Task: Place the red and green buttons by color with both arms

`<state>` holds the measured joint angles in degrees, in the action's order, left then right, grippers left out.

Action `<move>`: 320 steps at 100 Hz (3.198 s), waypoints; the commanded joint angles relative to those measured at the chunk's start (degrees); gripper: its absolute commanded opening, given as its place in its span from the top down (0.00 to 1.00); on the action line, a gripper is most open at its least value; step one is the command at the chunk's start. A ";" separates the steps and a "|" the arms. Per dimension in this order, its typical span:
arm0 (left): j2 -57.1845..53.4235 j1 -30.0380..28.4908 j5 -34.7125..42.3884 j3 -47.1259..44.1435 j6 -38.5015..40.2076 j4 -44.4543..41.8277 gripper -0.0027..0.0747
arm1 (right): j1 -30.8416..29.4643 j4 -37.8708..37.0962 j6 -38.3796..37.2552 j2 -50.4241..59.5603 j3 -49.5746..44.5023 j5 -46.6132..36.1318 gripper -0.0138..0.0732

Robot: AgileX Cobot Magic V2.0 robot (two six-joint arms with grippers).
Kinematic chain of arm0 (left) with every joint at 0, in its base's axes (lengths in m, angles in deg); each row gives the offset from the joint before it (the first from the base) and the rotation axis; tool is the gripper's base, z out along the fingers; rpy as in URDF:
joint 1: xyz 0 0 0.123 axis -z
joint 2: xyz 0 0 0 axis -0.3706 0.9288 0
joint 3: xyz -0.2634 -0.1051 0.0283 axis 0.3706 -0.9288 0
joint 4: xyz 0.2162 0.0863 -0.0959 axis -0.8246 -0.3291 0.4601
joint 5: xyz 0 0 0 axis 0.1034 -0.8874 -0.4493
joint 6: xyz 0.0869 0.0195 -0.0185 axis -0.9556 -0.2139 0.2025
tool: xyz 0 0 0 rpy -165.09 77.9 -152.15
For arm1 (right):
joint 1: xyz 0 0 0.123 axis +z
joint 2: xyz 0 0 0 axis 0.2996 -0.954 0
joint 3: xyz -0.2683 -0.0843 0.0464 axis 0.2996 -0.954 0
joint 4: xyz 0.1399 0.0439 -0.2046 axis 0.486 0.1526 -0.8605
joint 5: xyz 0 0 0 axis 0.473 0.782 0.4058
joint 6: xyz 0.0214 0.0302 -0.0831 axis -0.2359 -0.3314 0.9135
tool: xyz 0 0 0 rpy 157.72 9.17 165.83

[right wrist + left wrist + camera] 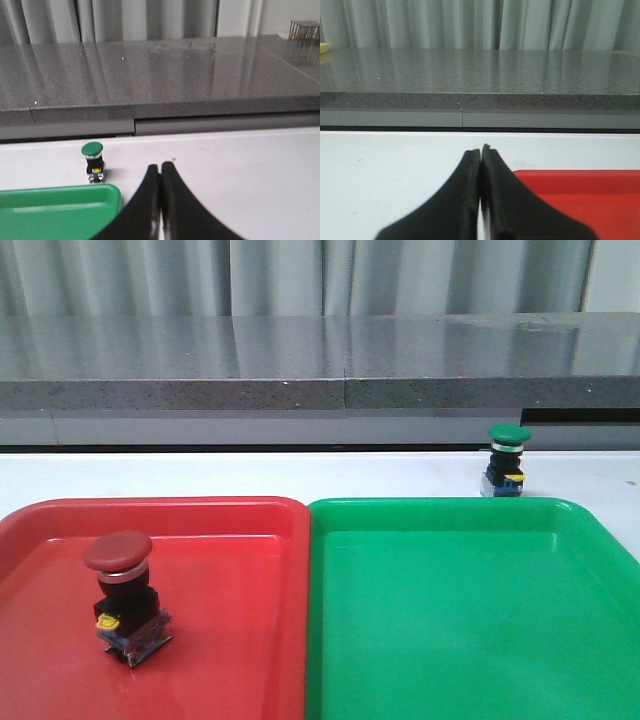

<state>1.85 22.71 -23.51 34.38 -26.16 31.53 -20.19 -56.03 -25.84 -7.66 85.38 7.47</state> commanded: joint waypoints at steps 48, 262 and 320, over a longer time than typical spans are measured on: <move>-1.70 0.11 4.19 -0.62 -0.04 0.37 0.99 | 4.31 1.30 0.02 -41.75 28.57 9.96 0.88; -1.70 0.11 4.19 -0.62 -0.04 0.37 0.99 | 13.60 8.52 -1.87 -96.42 83.86 39.43 0.63; -1.70 0.11 4.19 -0.62 -0.04 0.37 0.99 | 29.84 7.46 -10.96 -82.30 56.45 27.00 0.63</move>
<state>1.85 22.71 -23.51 34.38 -26.26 31.53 7.48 -48.14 -35.29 -94.29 145.01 39.49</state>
